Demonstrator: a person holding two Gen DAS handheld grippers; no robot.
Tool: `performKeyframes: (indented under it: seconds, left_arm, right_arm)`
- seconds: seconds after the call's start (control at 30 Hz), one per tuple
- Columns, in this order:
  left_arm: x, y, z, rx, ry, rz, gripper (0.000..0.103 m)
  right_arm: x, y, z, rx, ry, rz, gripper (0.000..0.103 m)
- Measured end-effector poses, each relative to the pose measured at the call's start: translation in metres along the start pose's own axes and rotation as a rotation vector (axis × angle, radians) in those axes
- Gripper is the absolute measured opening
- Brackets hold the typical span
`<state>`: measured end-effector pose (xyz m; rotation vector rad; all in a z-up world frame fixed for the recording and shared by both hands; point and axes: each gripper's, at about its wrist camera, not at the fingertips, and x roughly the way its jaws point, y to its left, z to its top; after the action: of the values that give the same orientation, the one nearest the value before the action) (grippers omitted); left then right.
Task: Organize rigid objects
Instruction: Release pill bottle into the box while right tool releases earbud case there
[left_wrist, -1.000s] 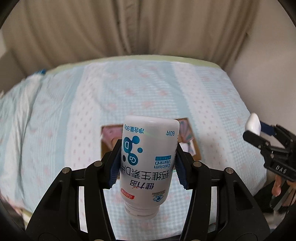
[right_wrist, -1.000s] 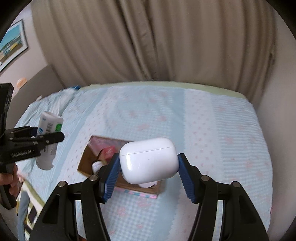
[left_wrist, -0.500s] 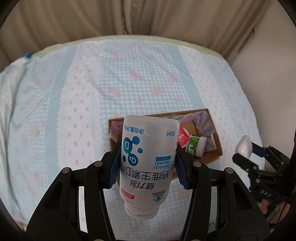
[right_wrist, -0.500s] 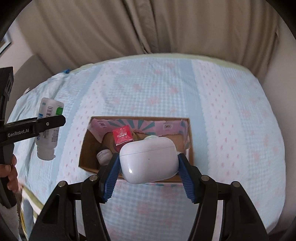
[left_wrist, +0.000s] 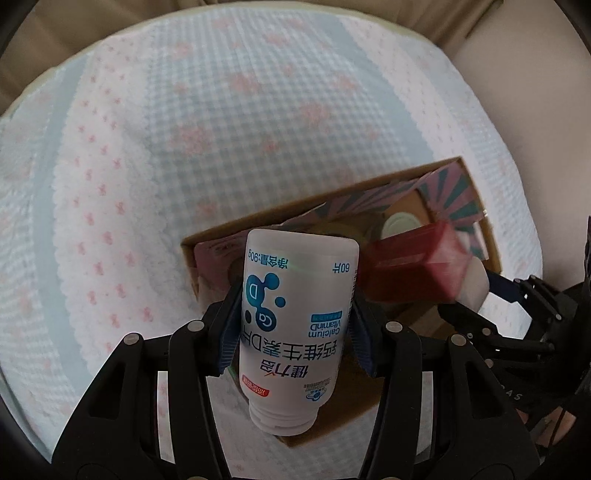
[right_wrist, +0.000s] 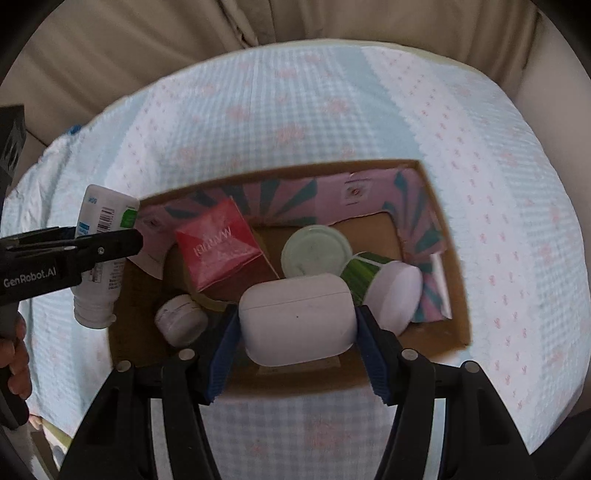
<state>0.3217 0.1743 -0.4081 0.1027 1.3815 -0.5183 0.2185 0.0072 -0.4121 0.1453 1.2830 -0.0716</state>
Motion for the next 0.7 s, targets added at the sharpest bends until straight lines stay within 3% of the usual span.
performKeyframes:
  seconds: [0.27, 0.3, 0.33, 0.37, 0.4, 0.7]
  left_arm:
    - [0.017, -0.005, 0.001, 0.050, 0.013, -0.004, 0.051]
    - [0.013, -0.008, 0.001, 0.065, -0.002, -0.024, 0.072]
    - [0.010, -0.010, 0.002, 0.075, -0.015, -0.035, 0.103]
    - [0.006, -0.012, 0.001, 0.088, -0.040, -0.031, 0.102]
    - [0.003, -0.014, 0.001, 0.098, -0.055, -0.029, 0.103]
    - [-0.006, -0.018, -0.013, 0.060, -0.089, 0.002, 0.103]
  right_arm:
    - [0.023, 0.008, -0.004, -0.027, 0.030, -0.013, 0.058]
    - [0.025, 0.008, -0.005, -0.026, 0.040, -0.004, 0.058]
    - [0.027, 0.008, -0.006, -0.029, 0.050, 0.017, 0.060]
    - [0.027, 0.009, -0.007, -0.034, 0.054, 0.023, 0.078]
    - [0.025, 0.009, -0.009, -0.043, 0.050, 0.012, 0.103]
    - [-0.006, 0.004, -0.023, -0.086, -0.028, -0.003, 0.103]
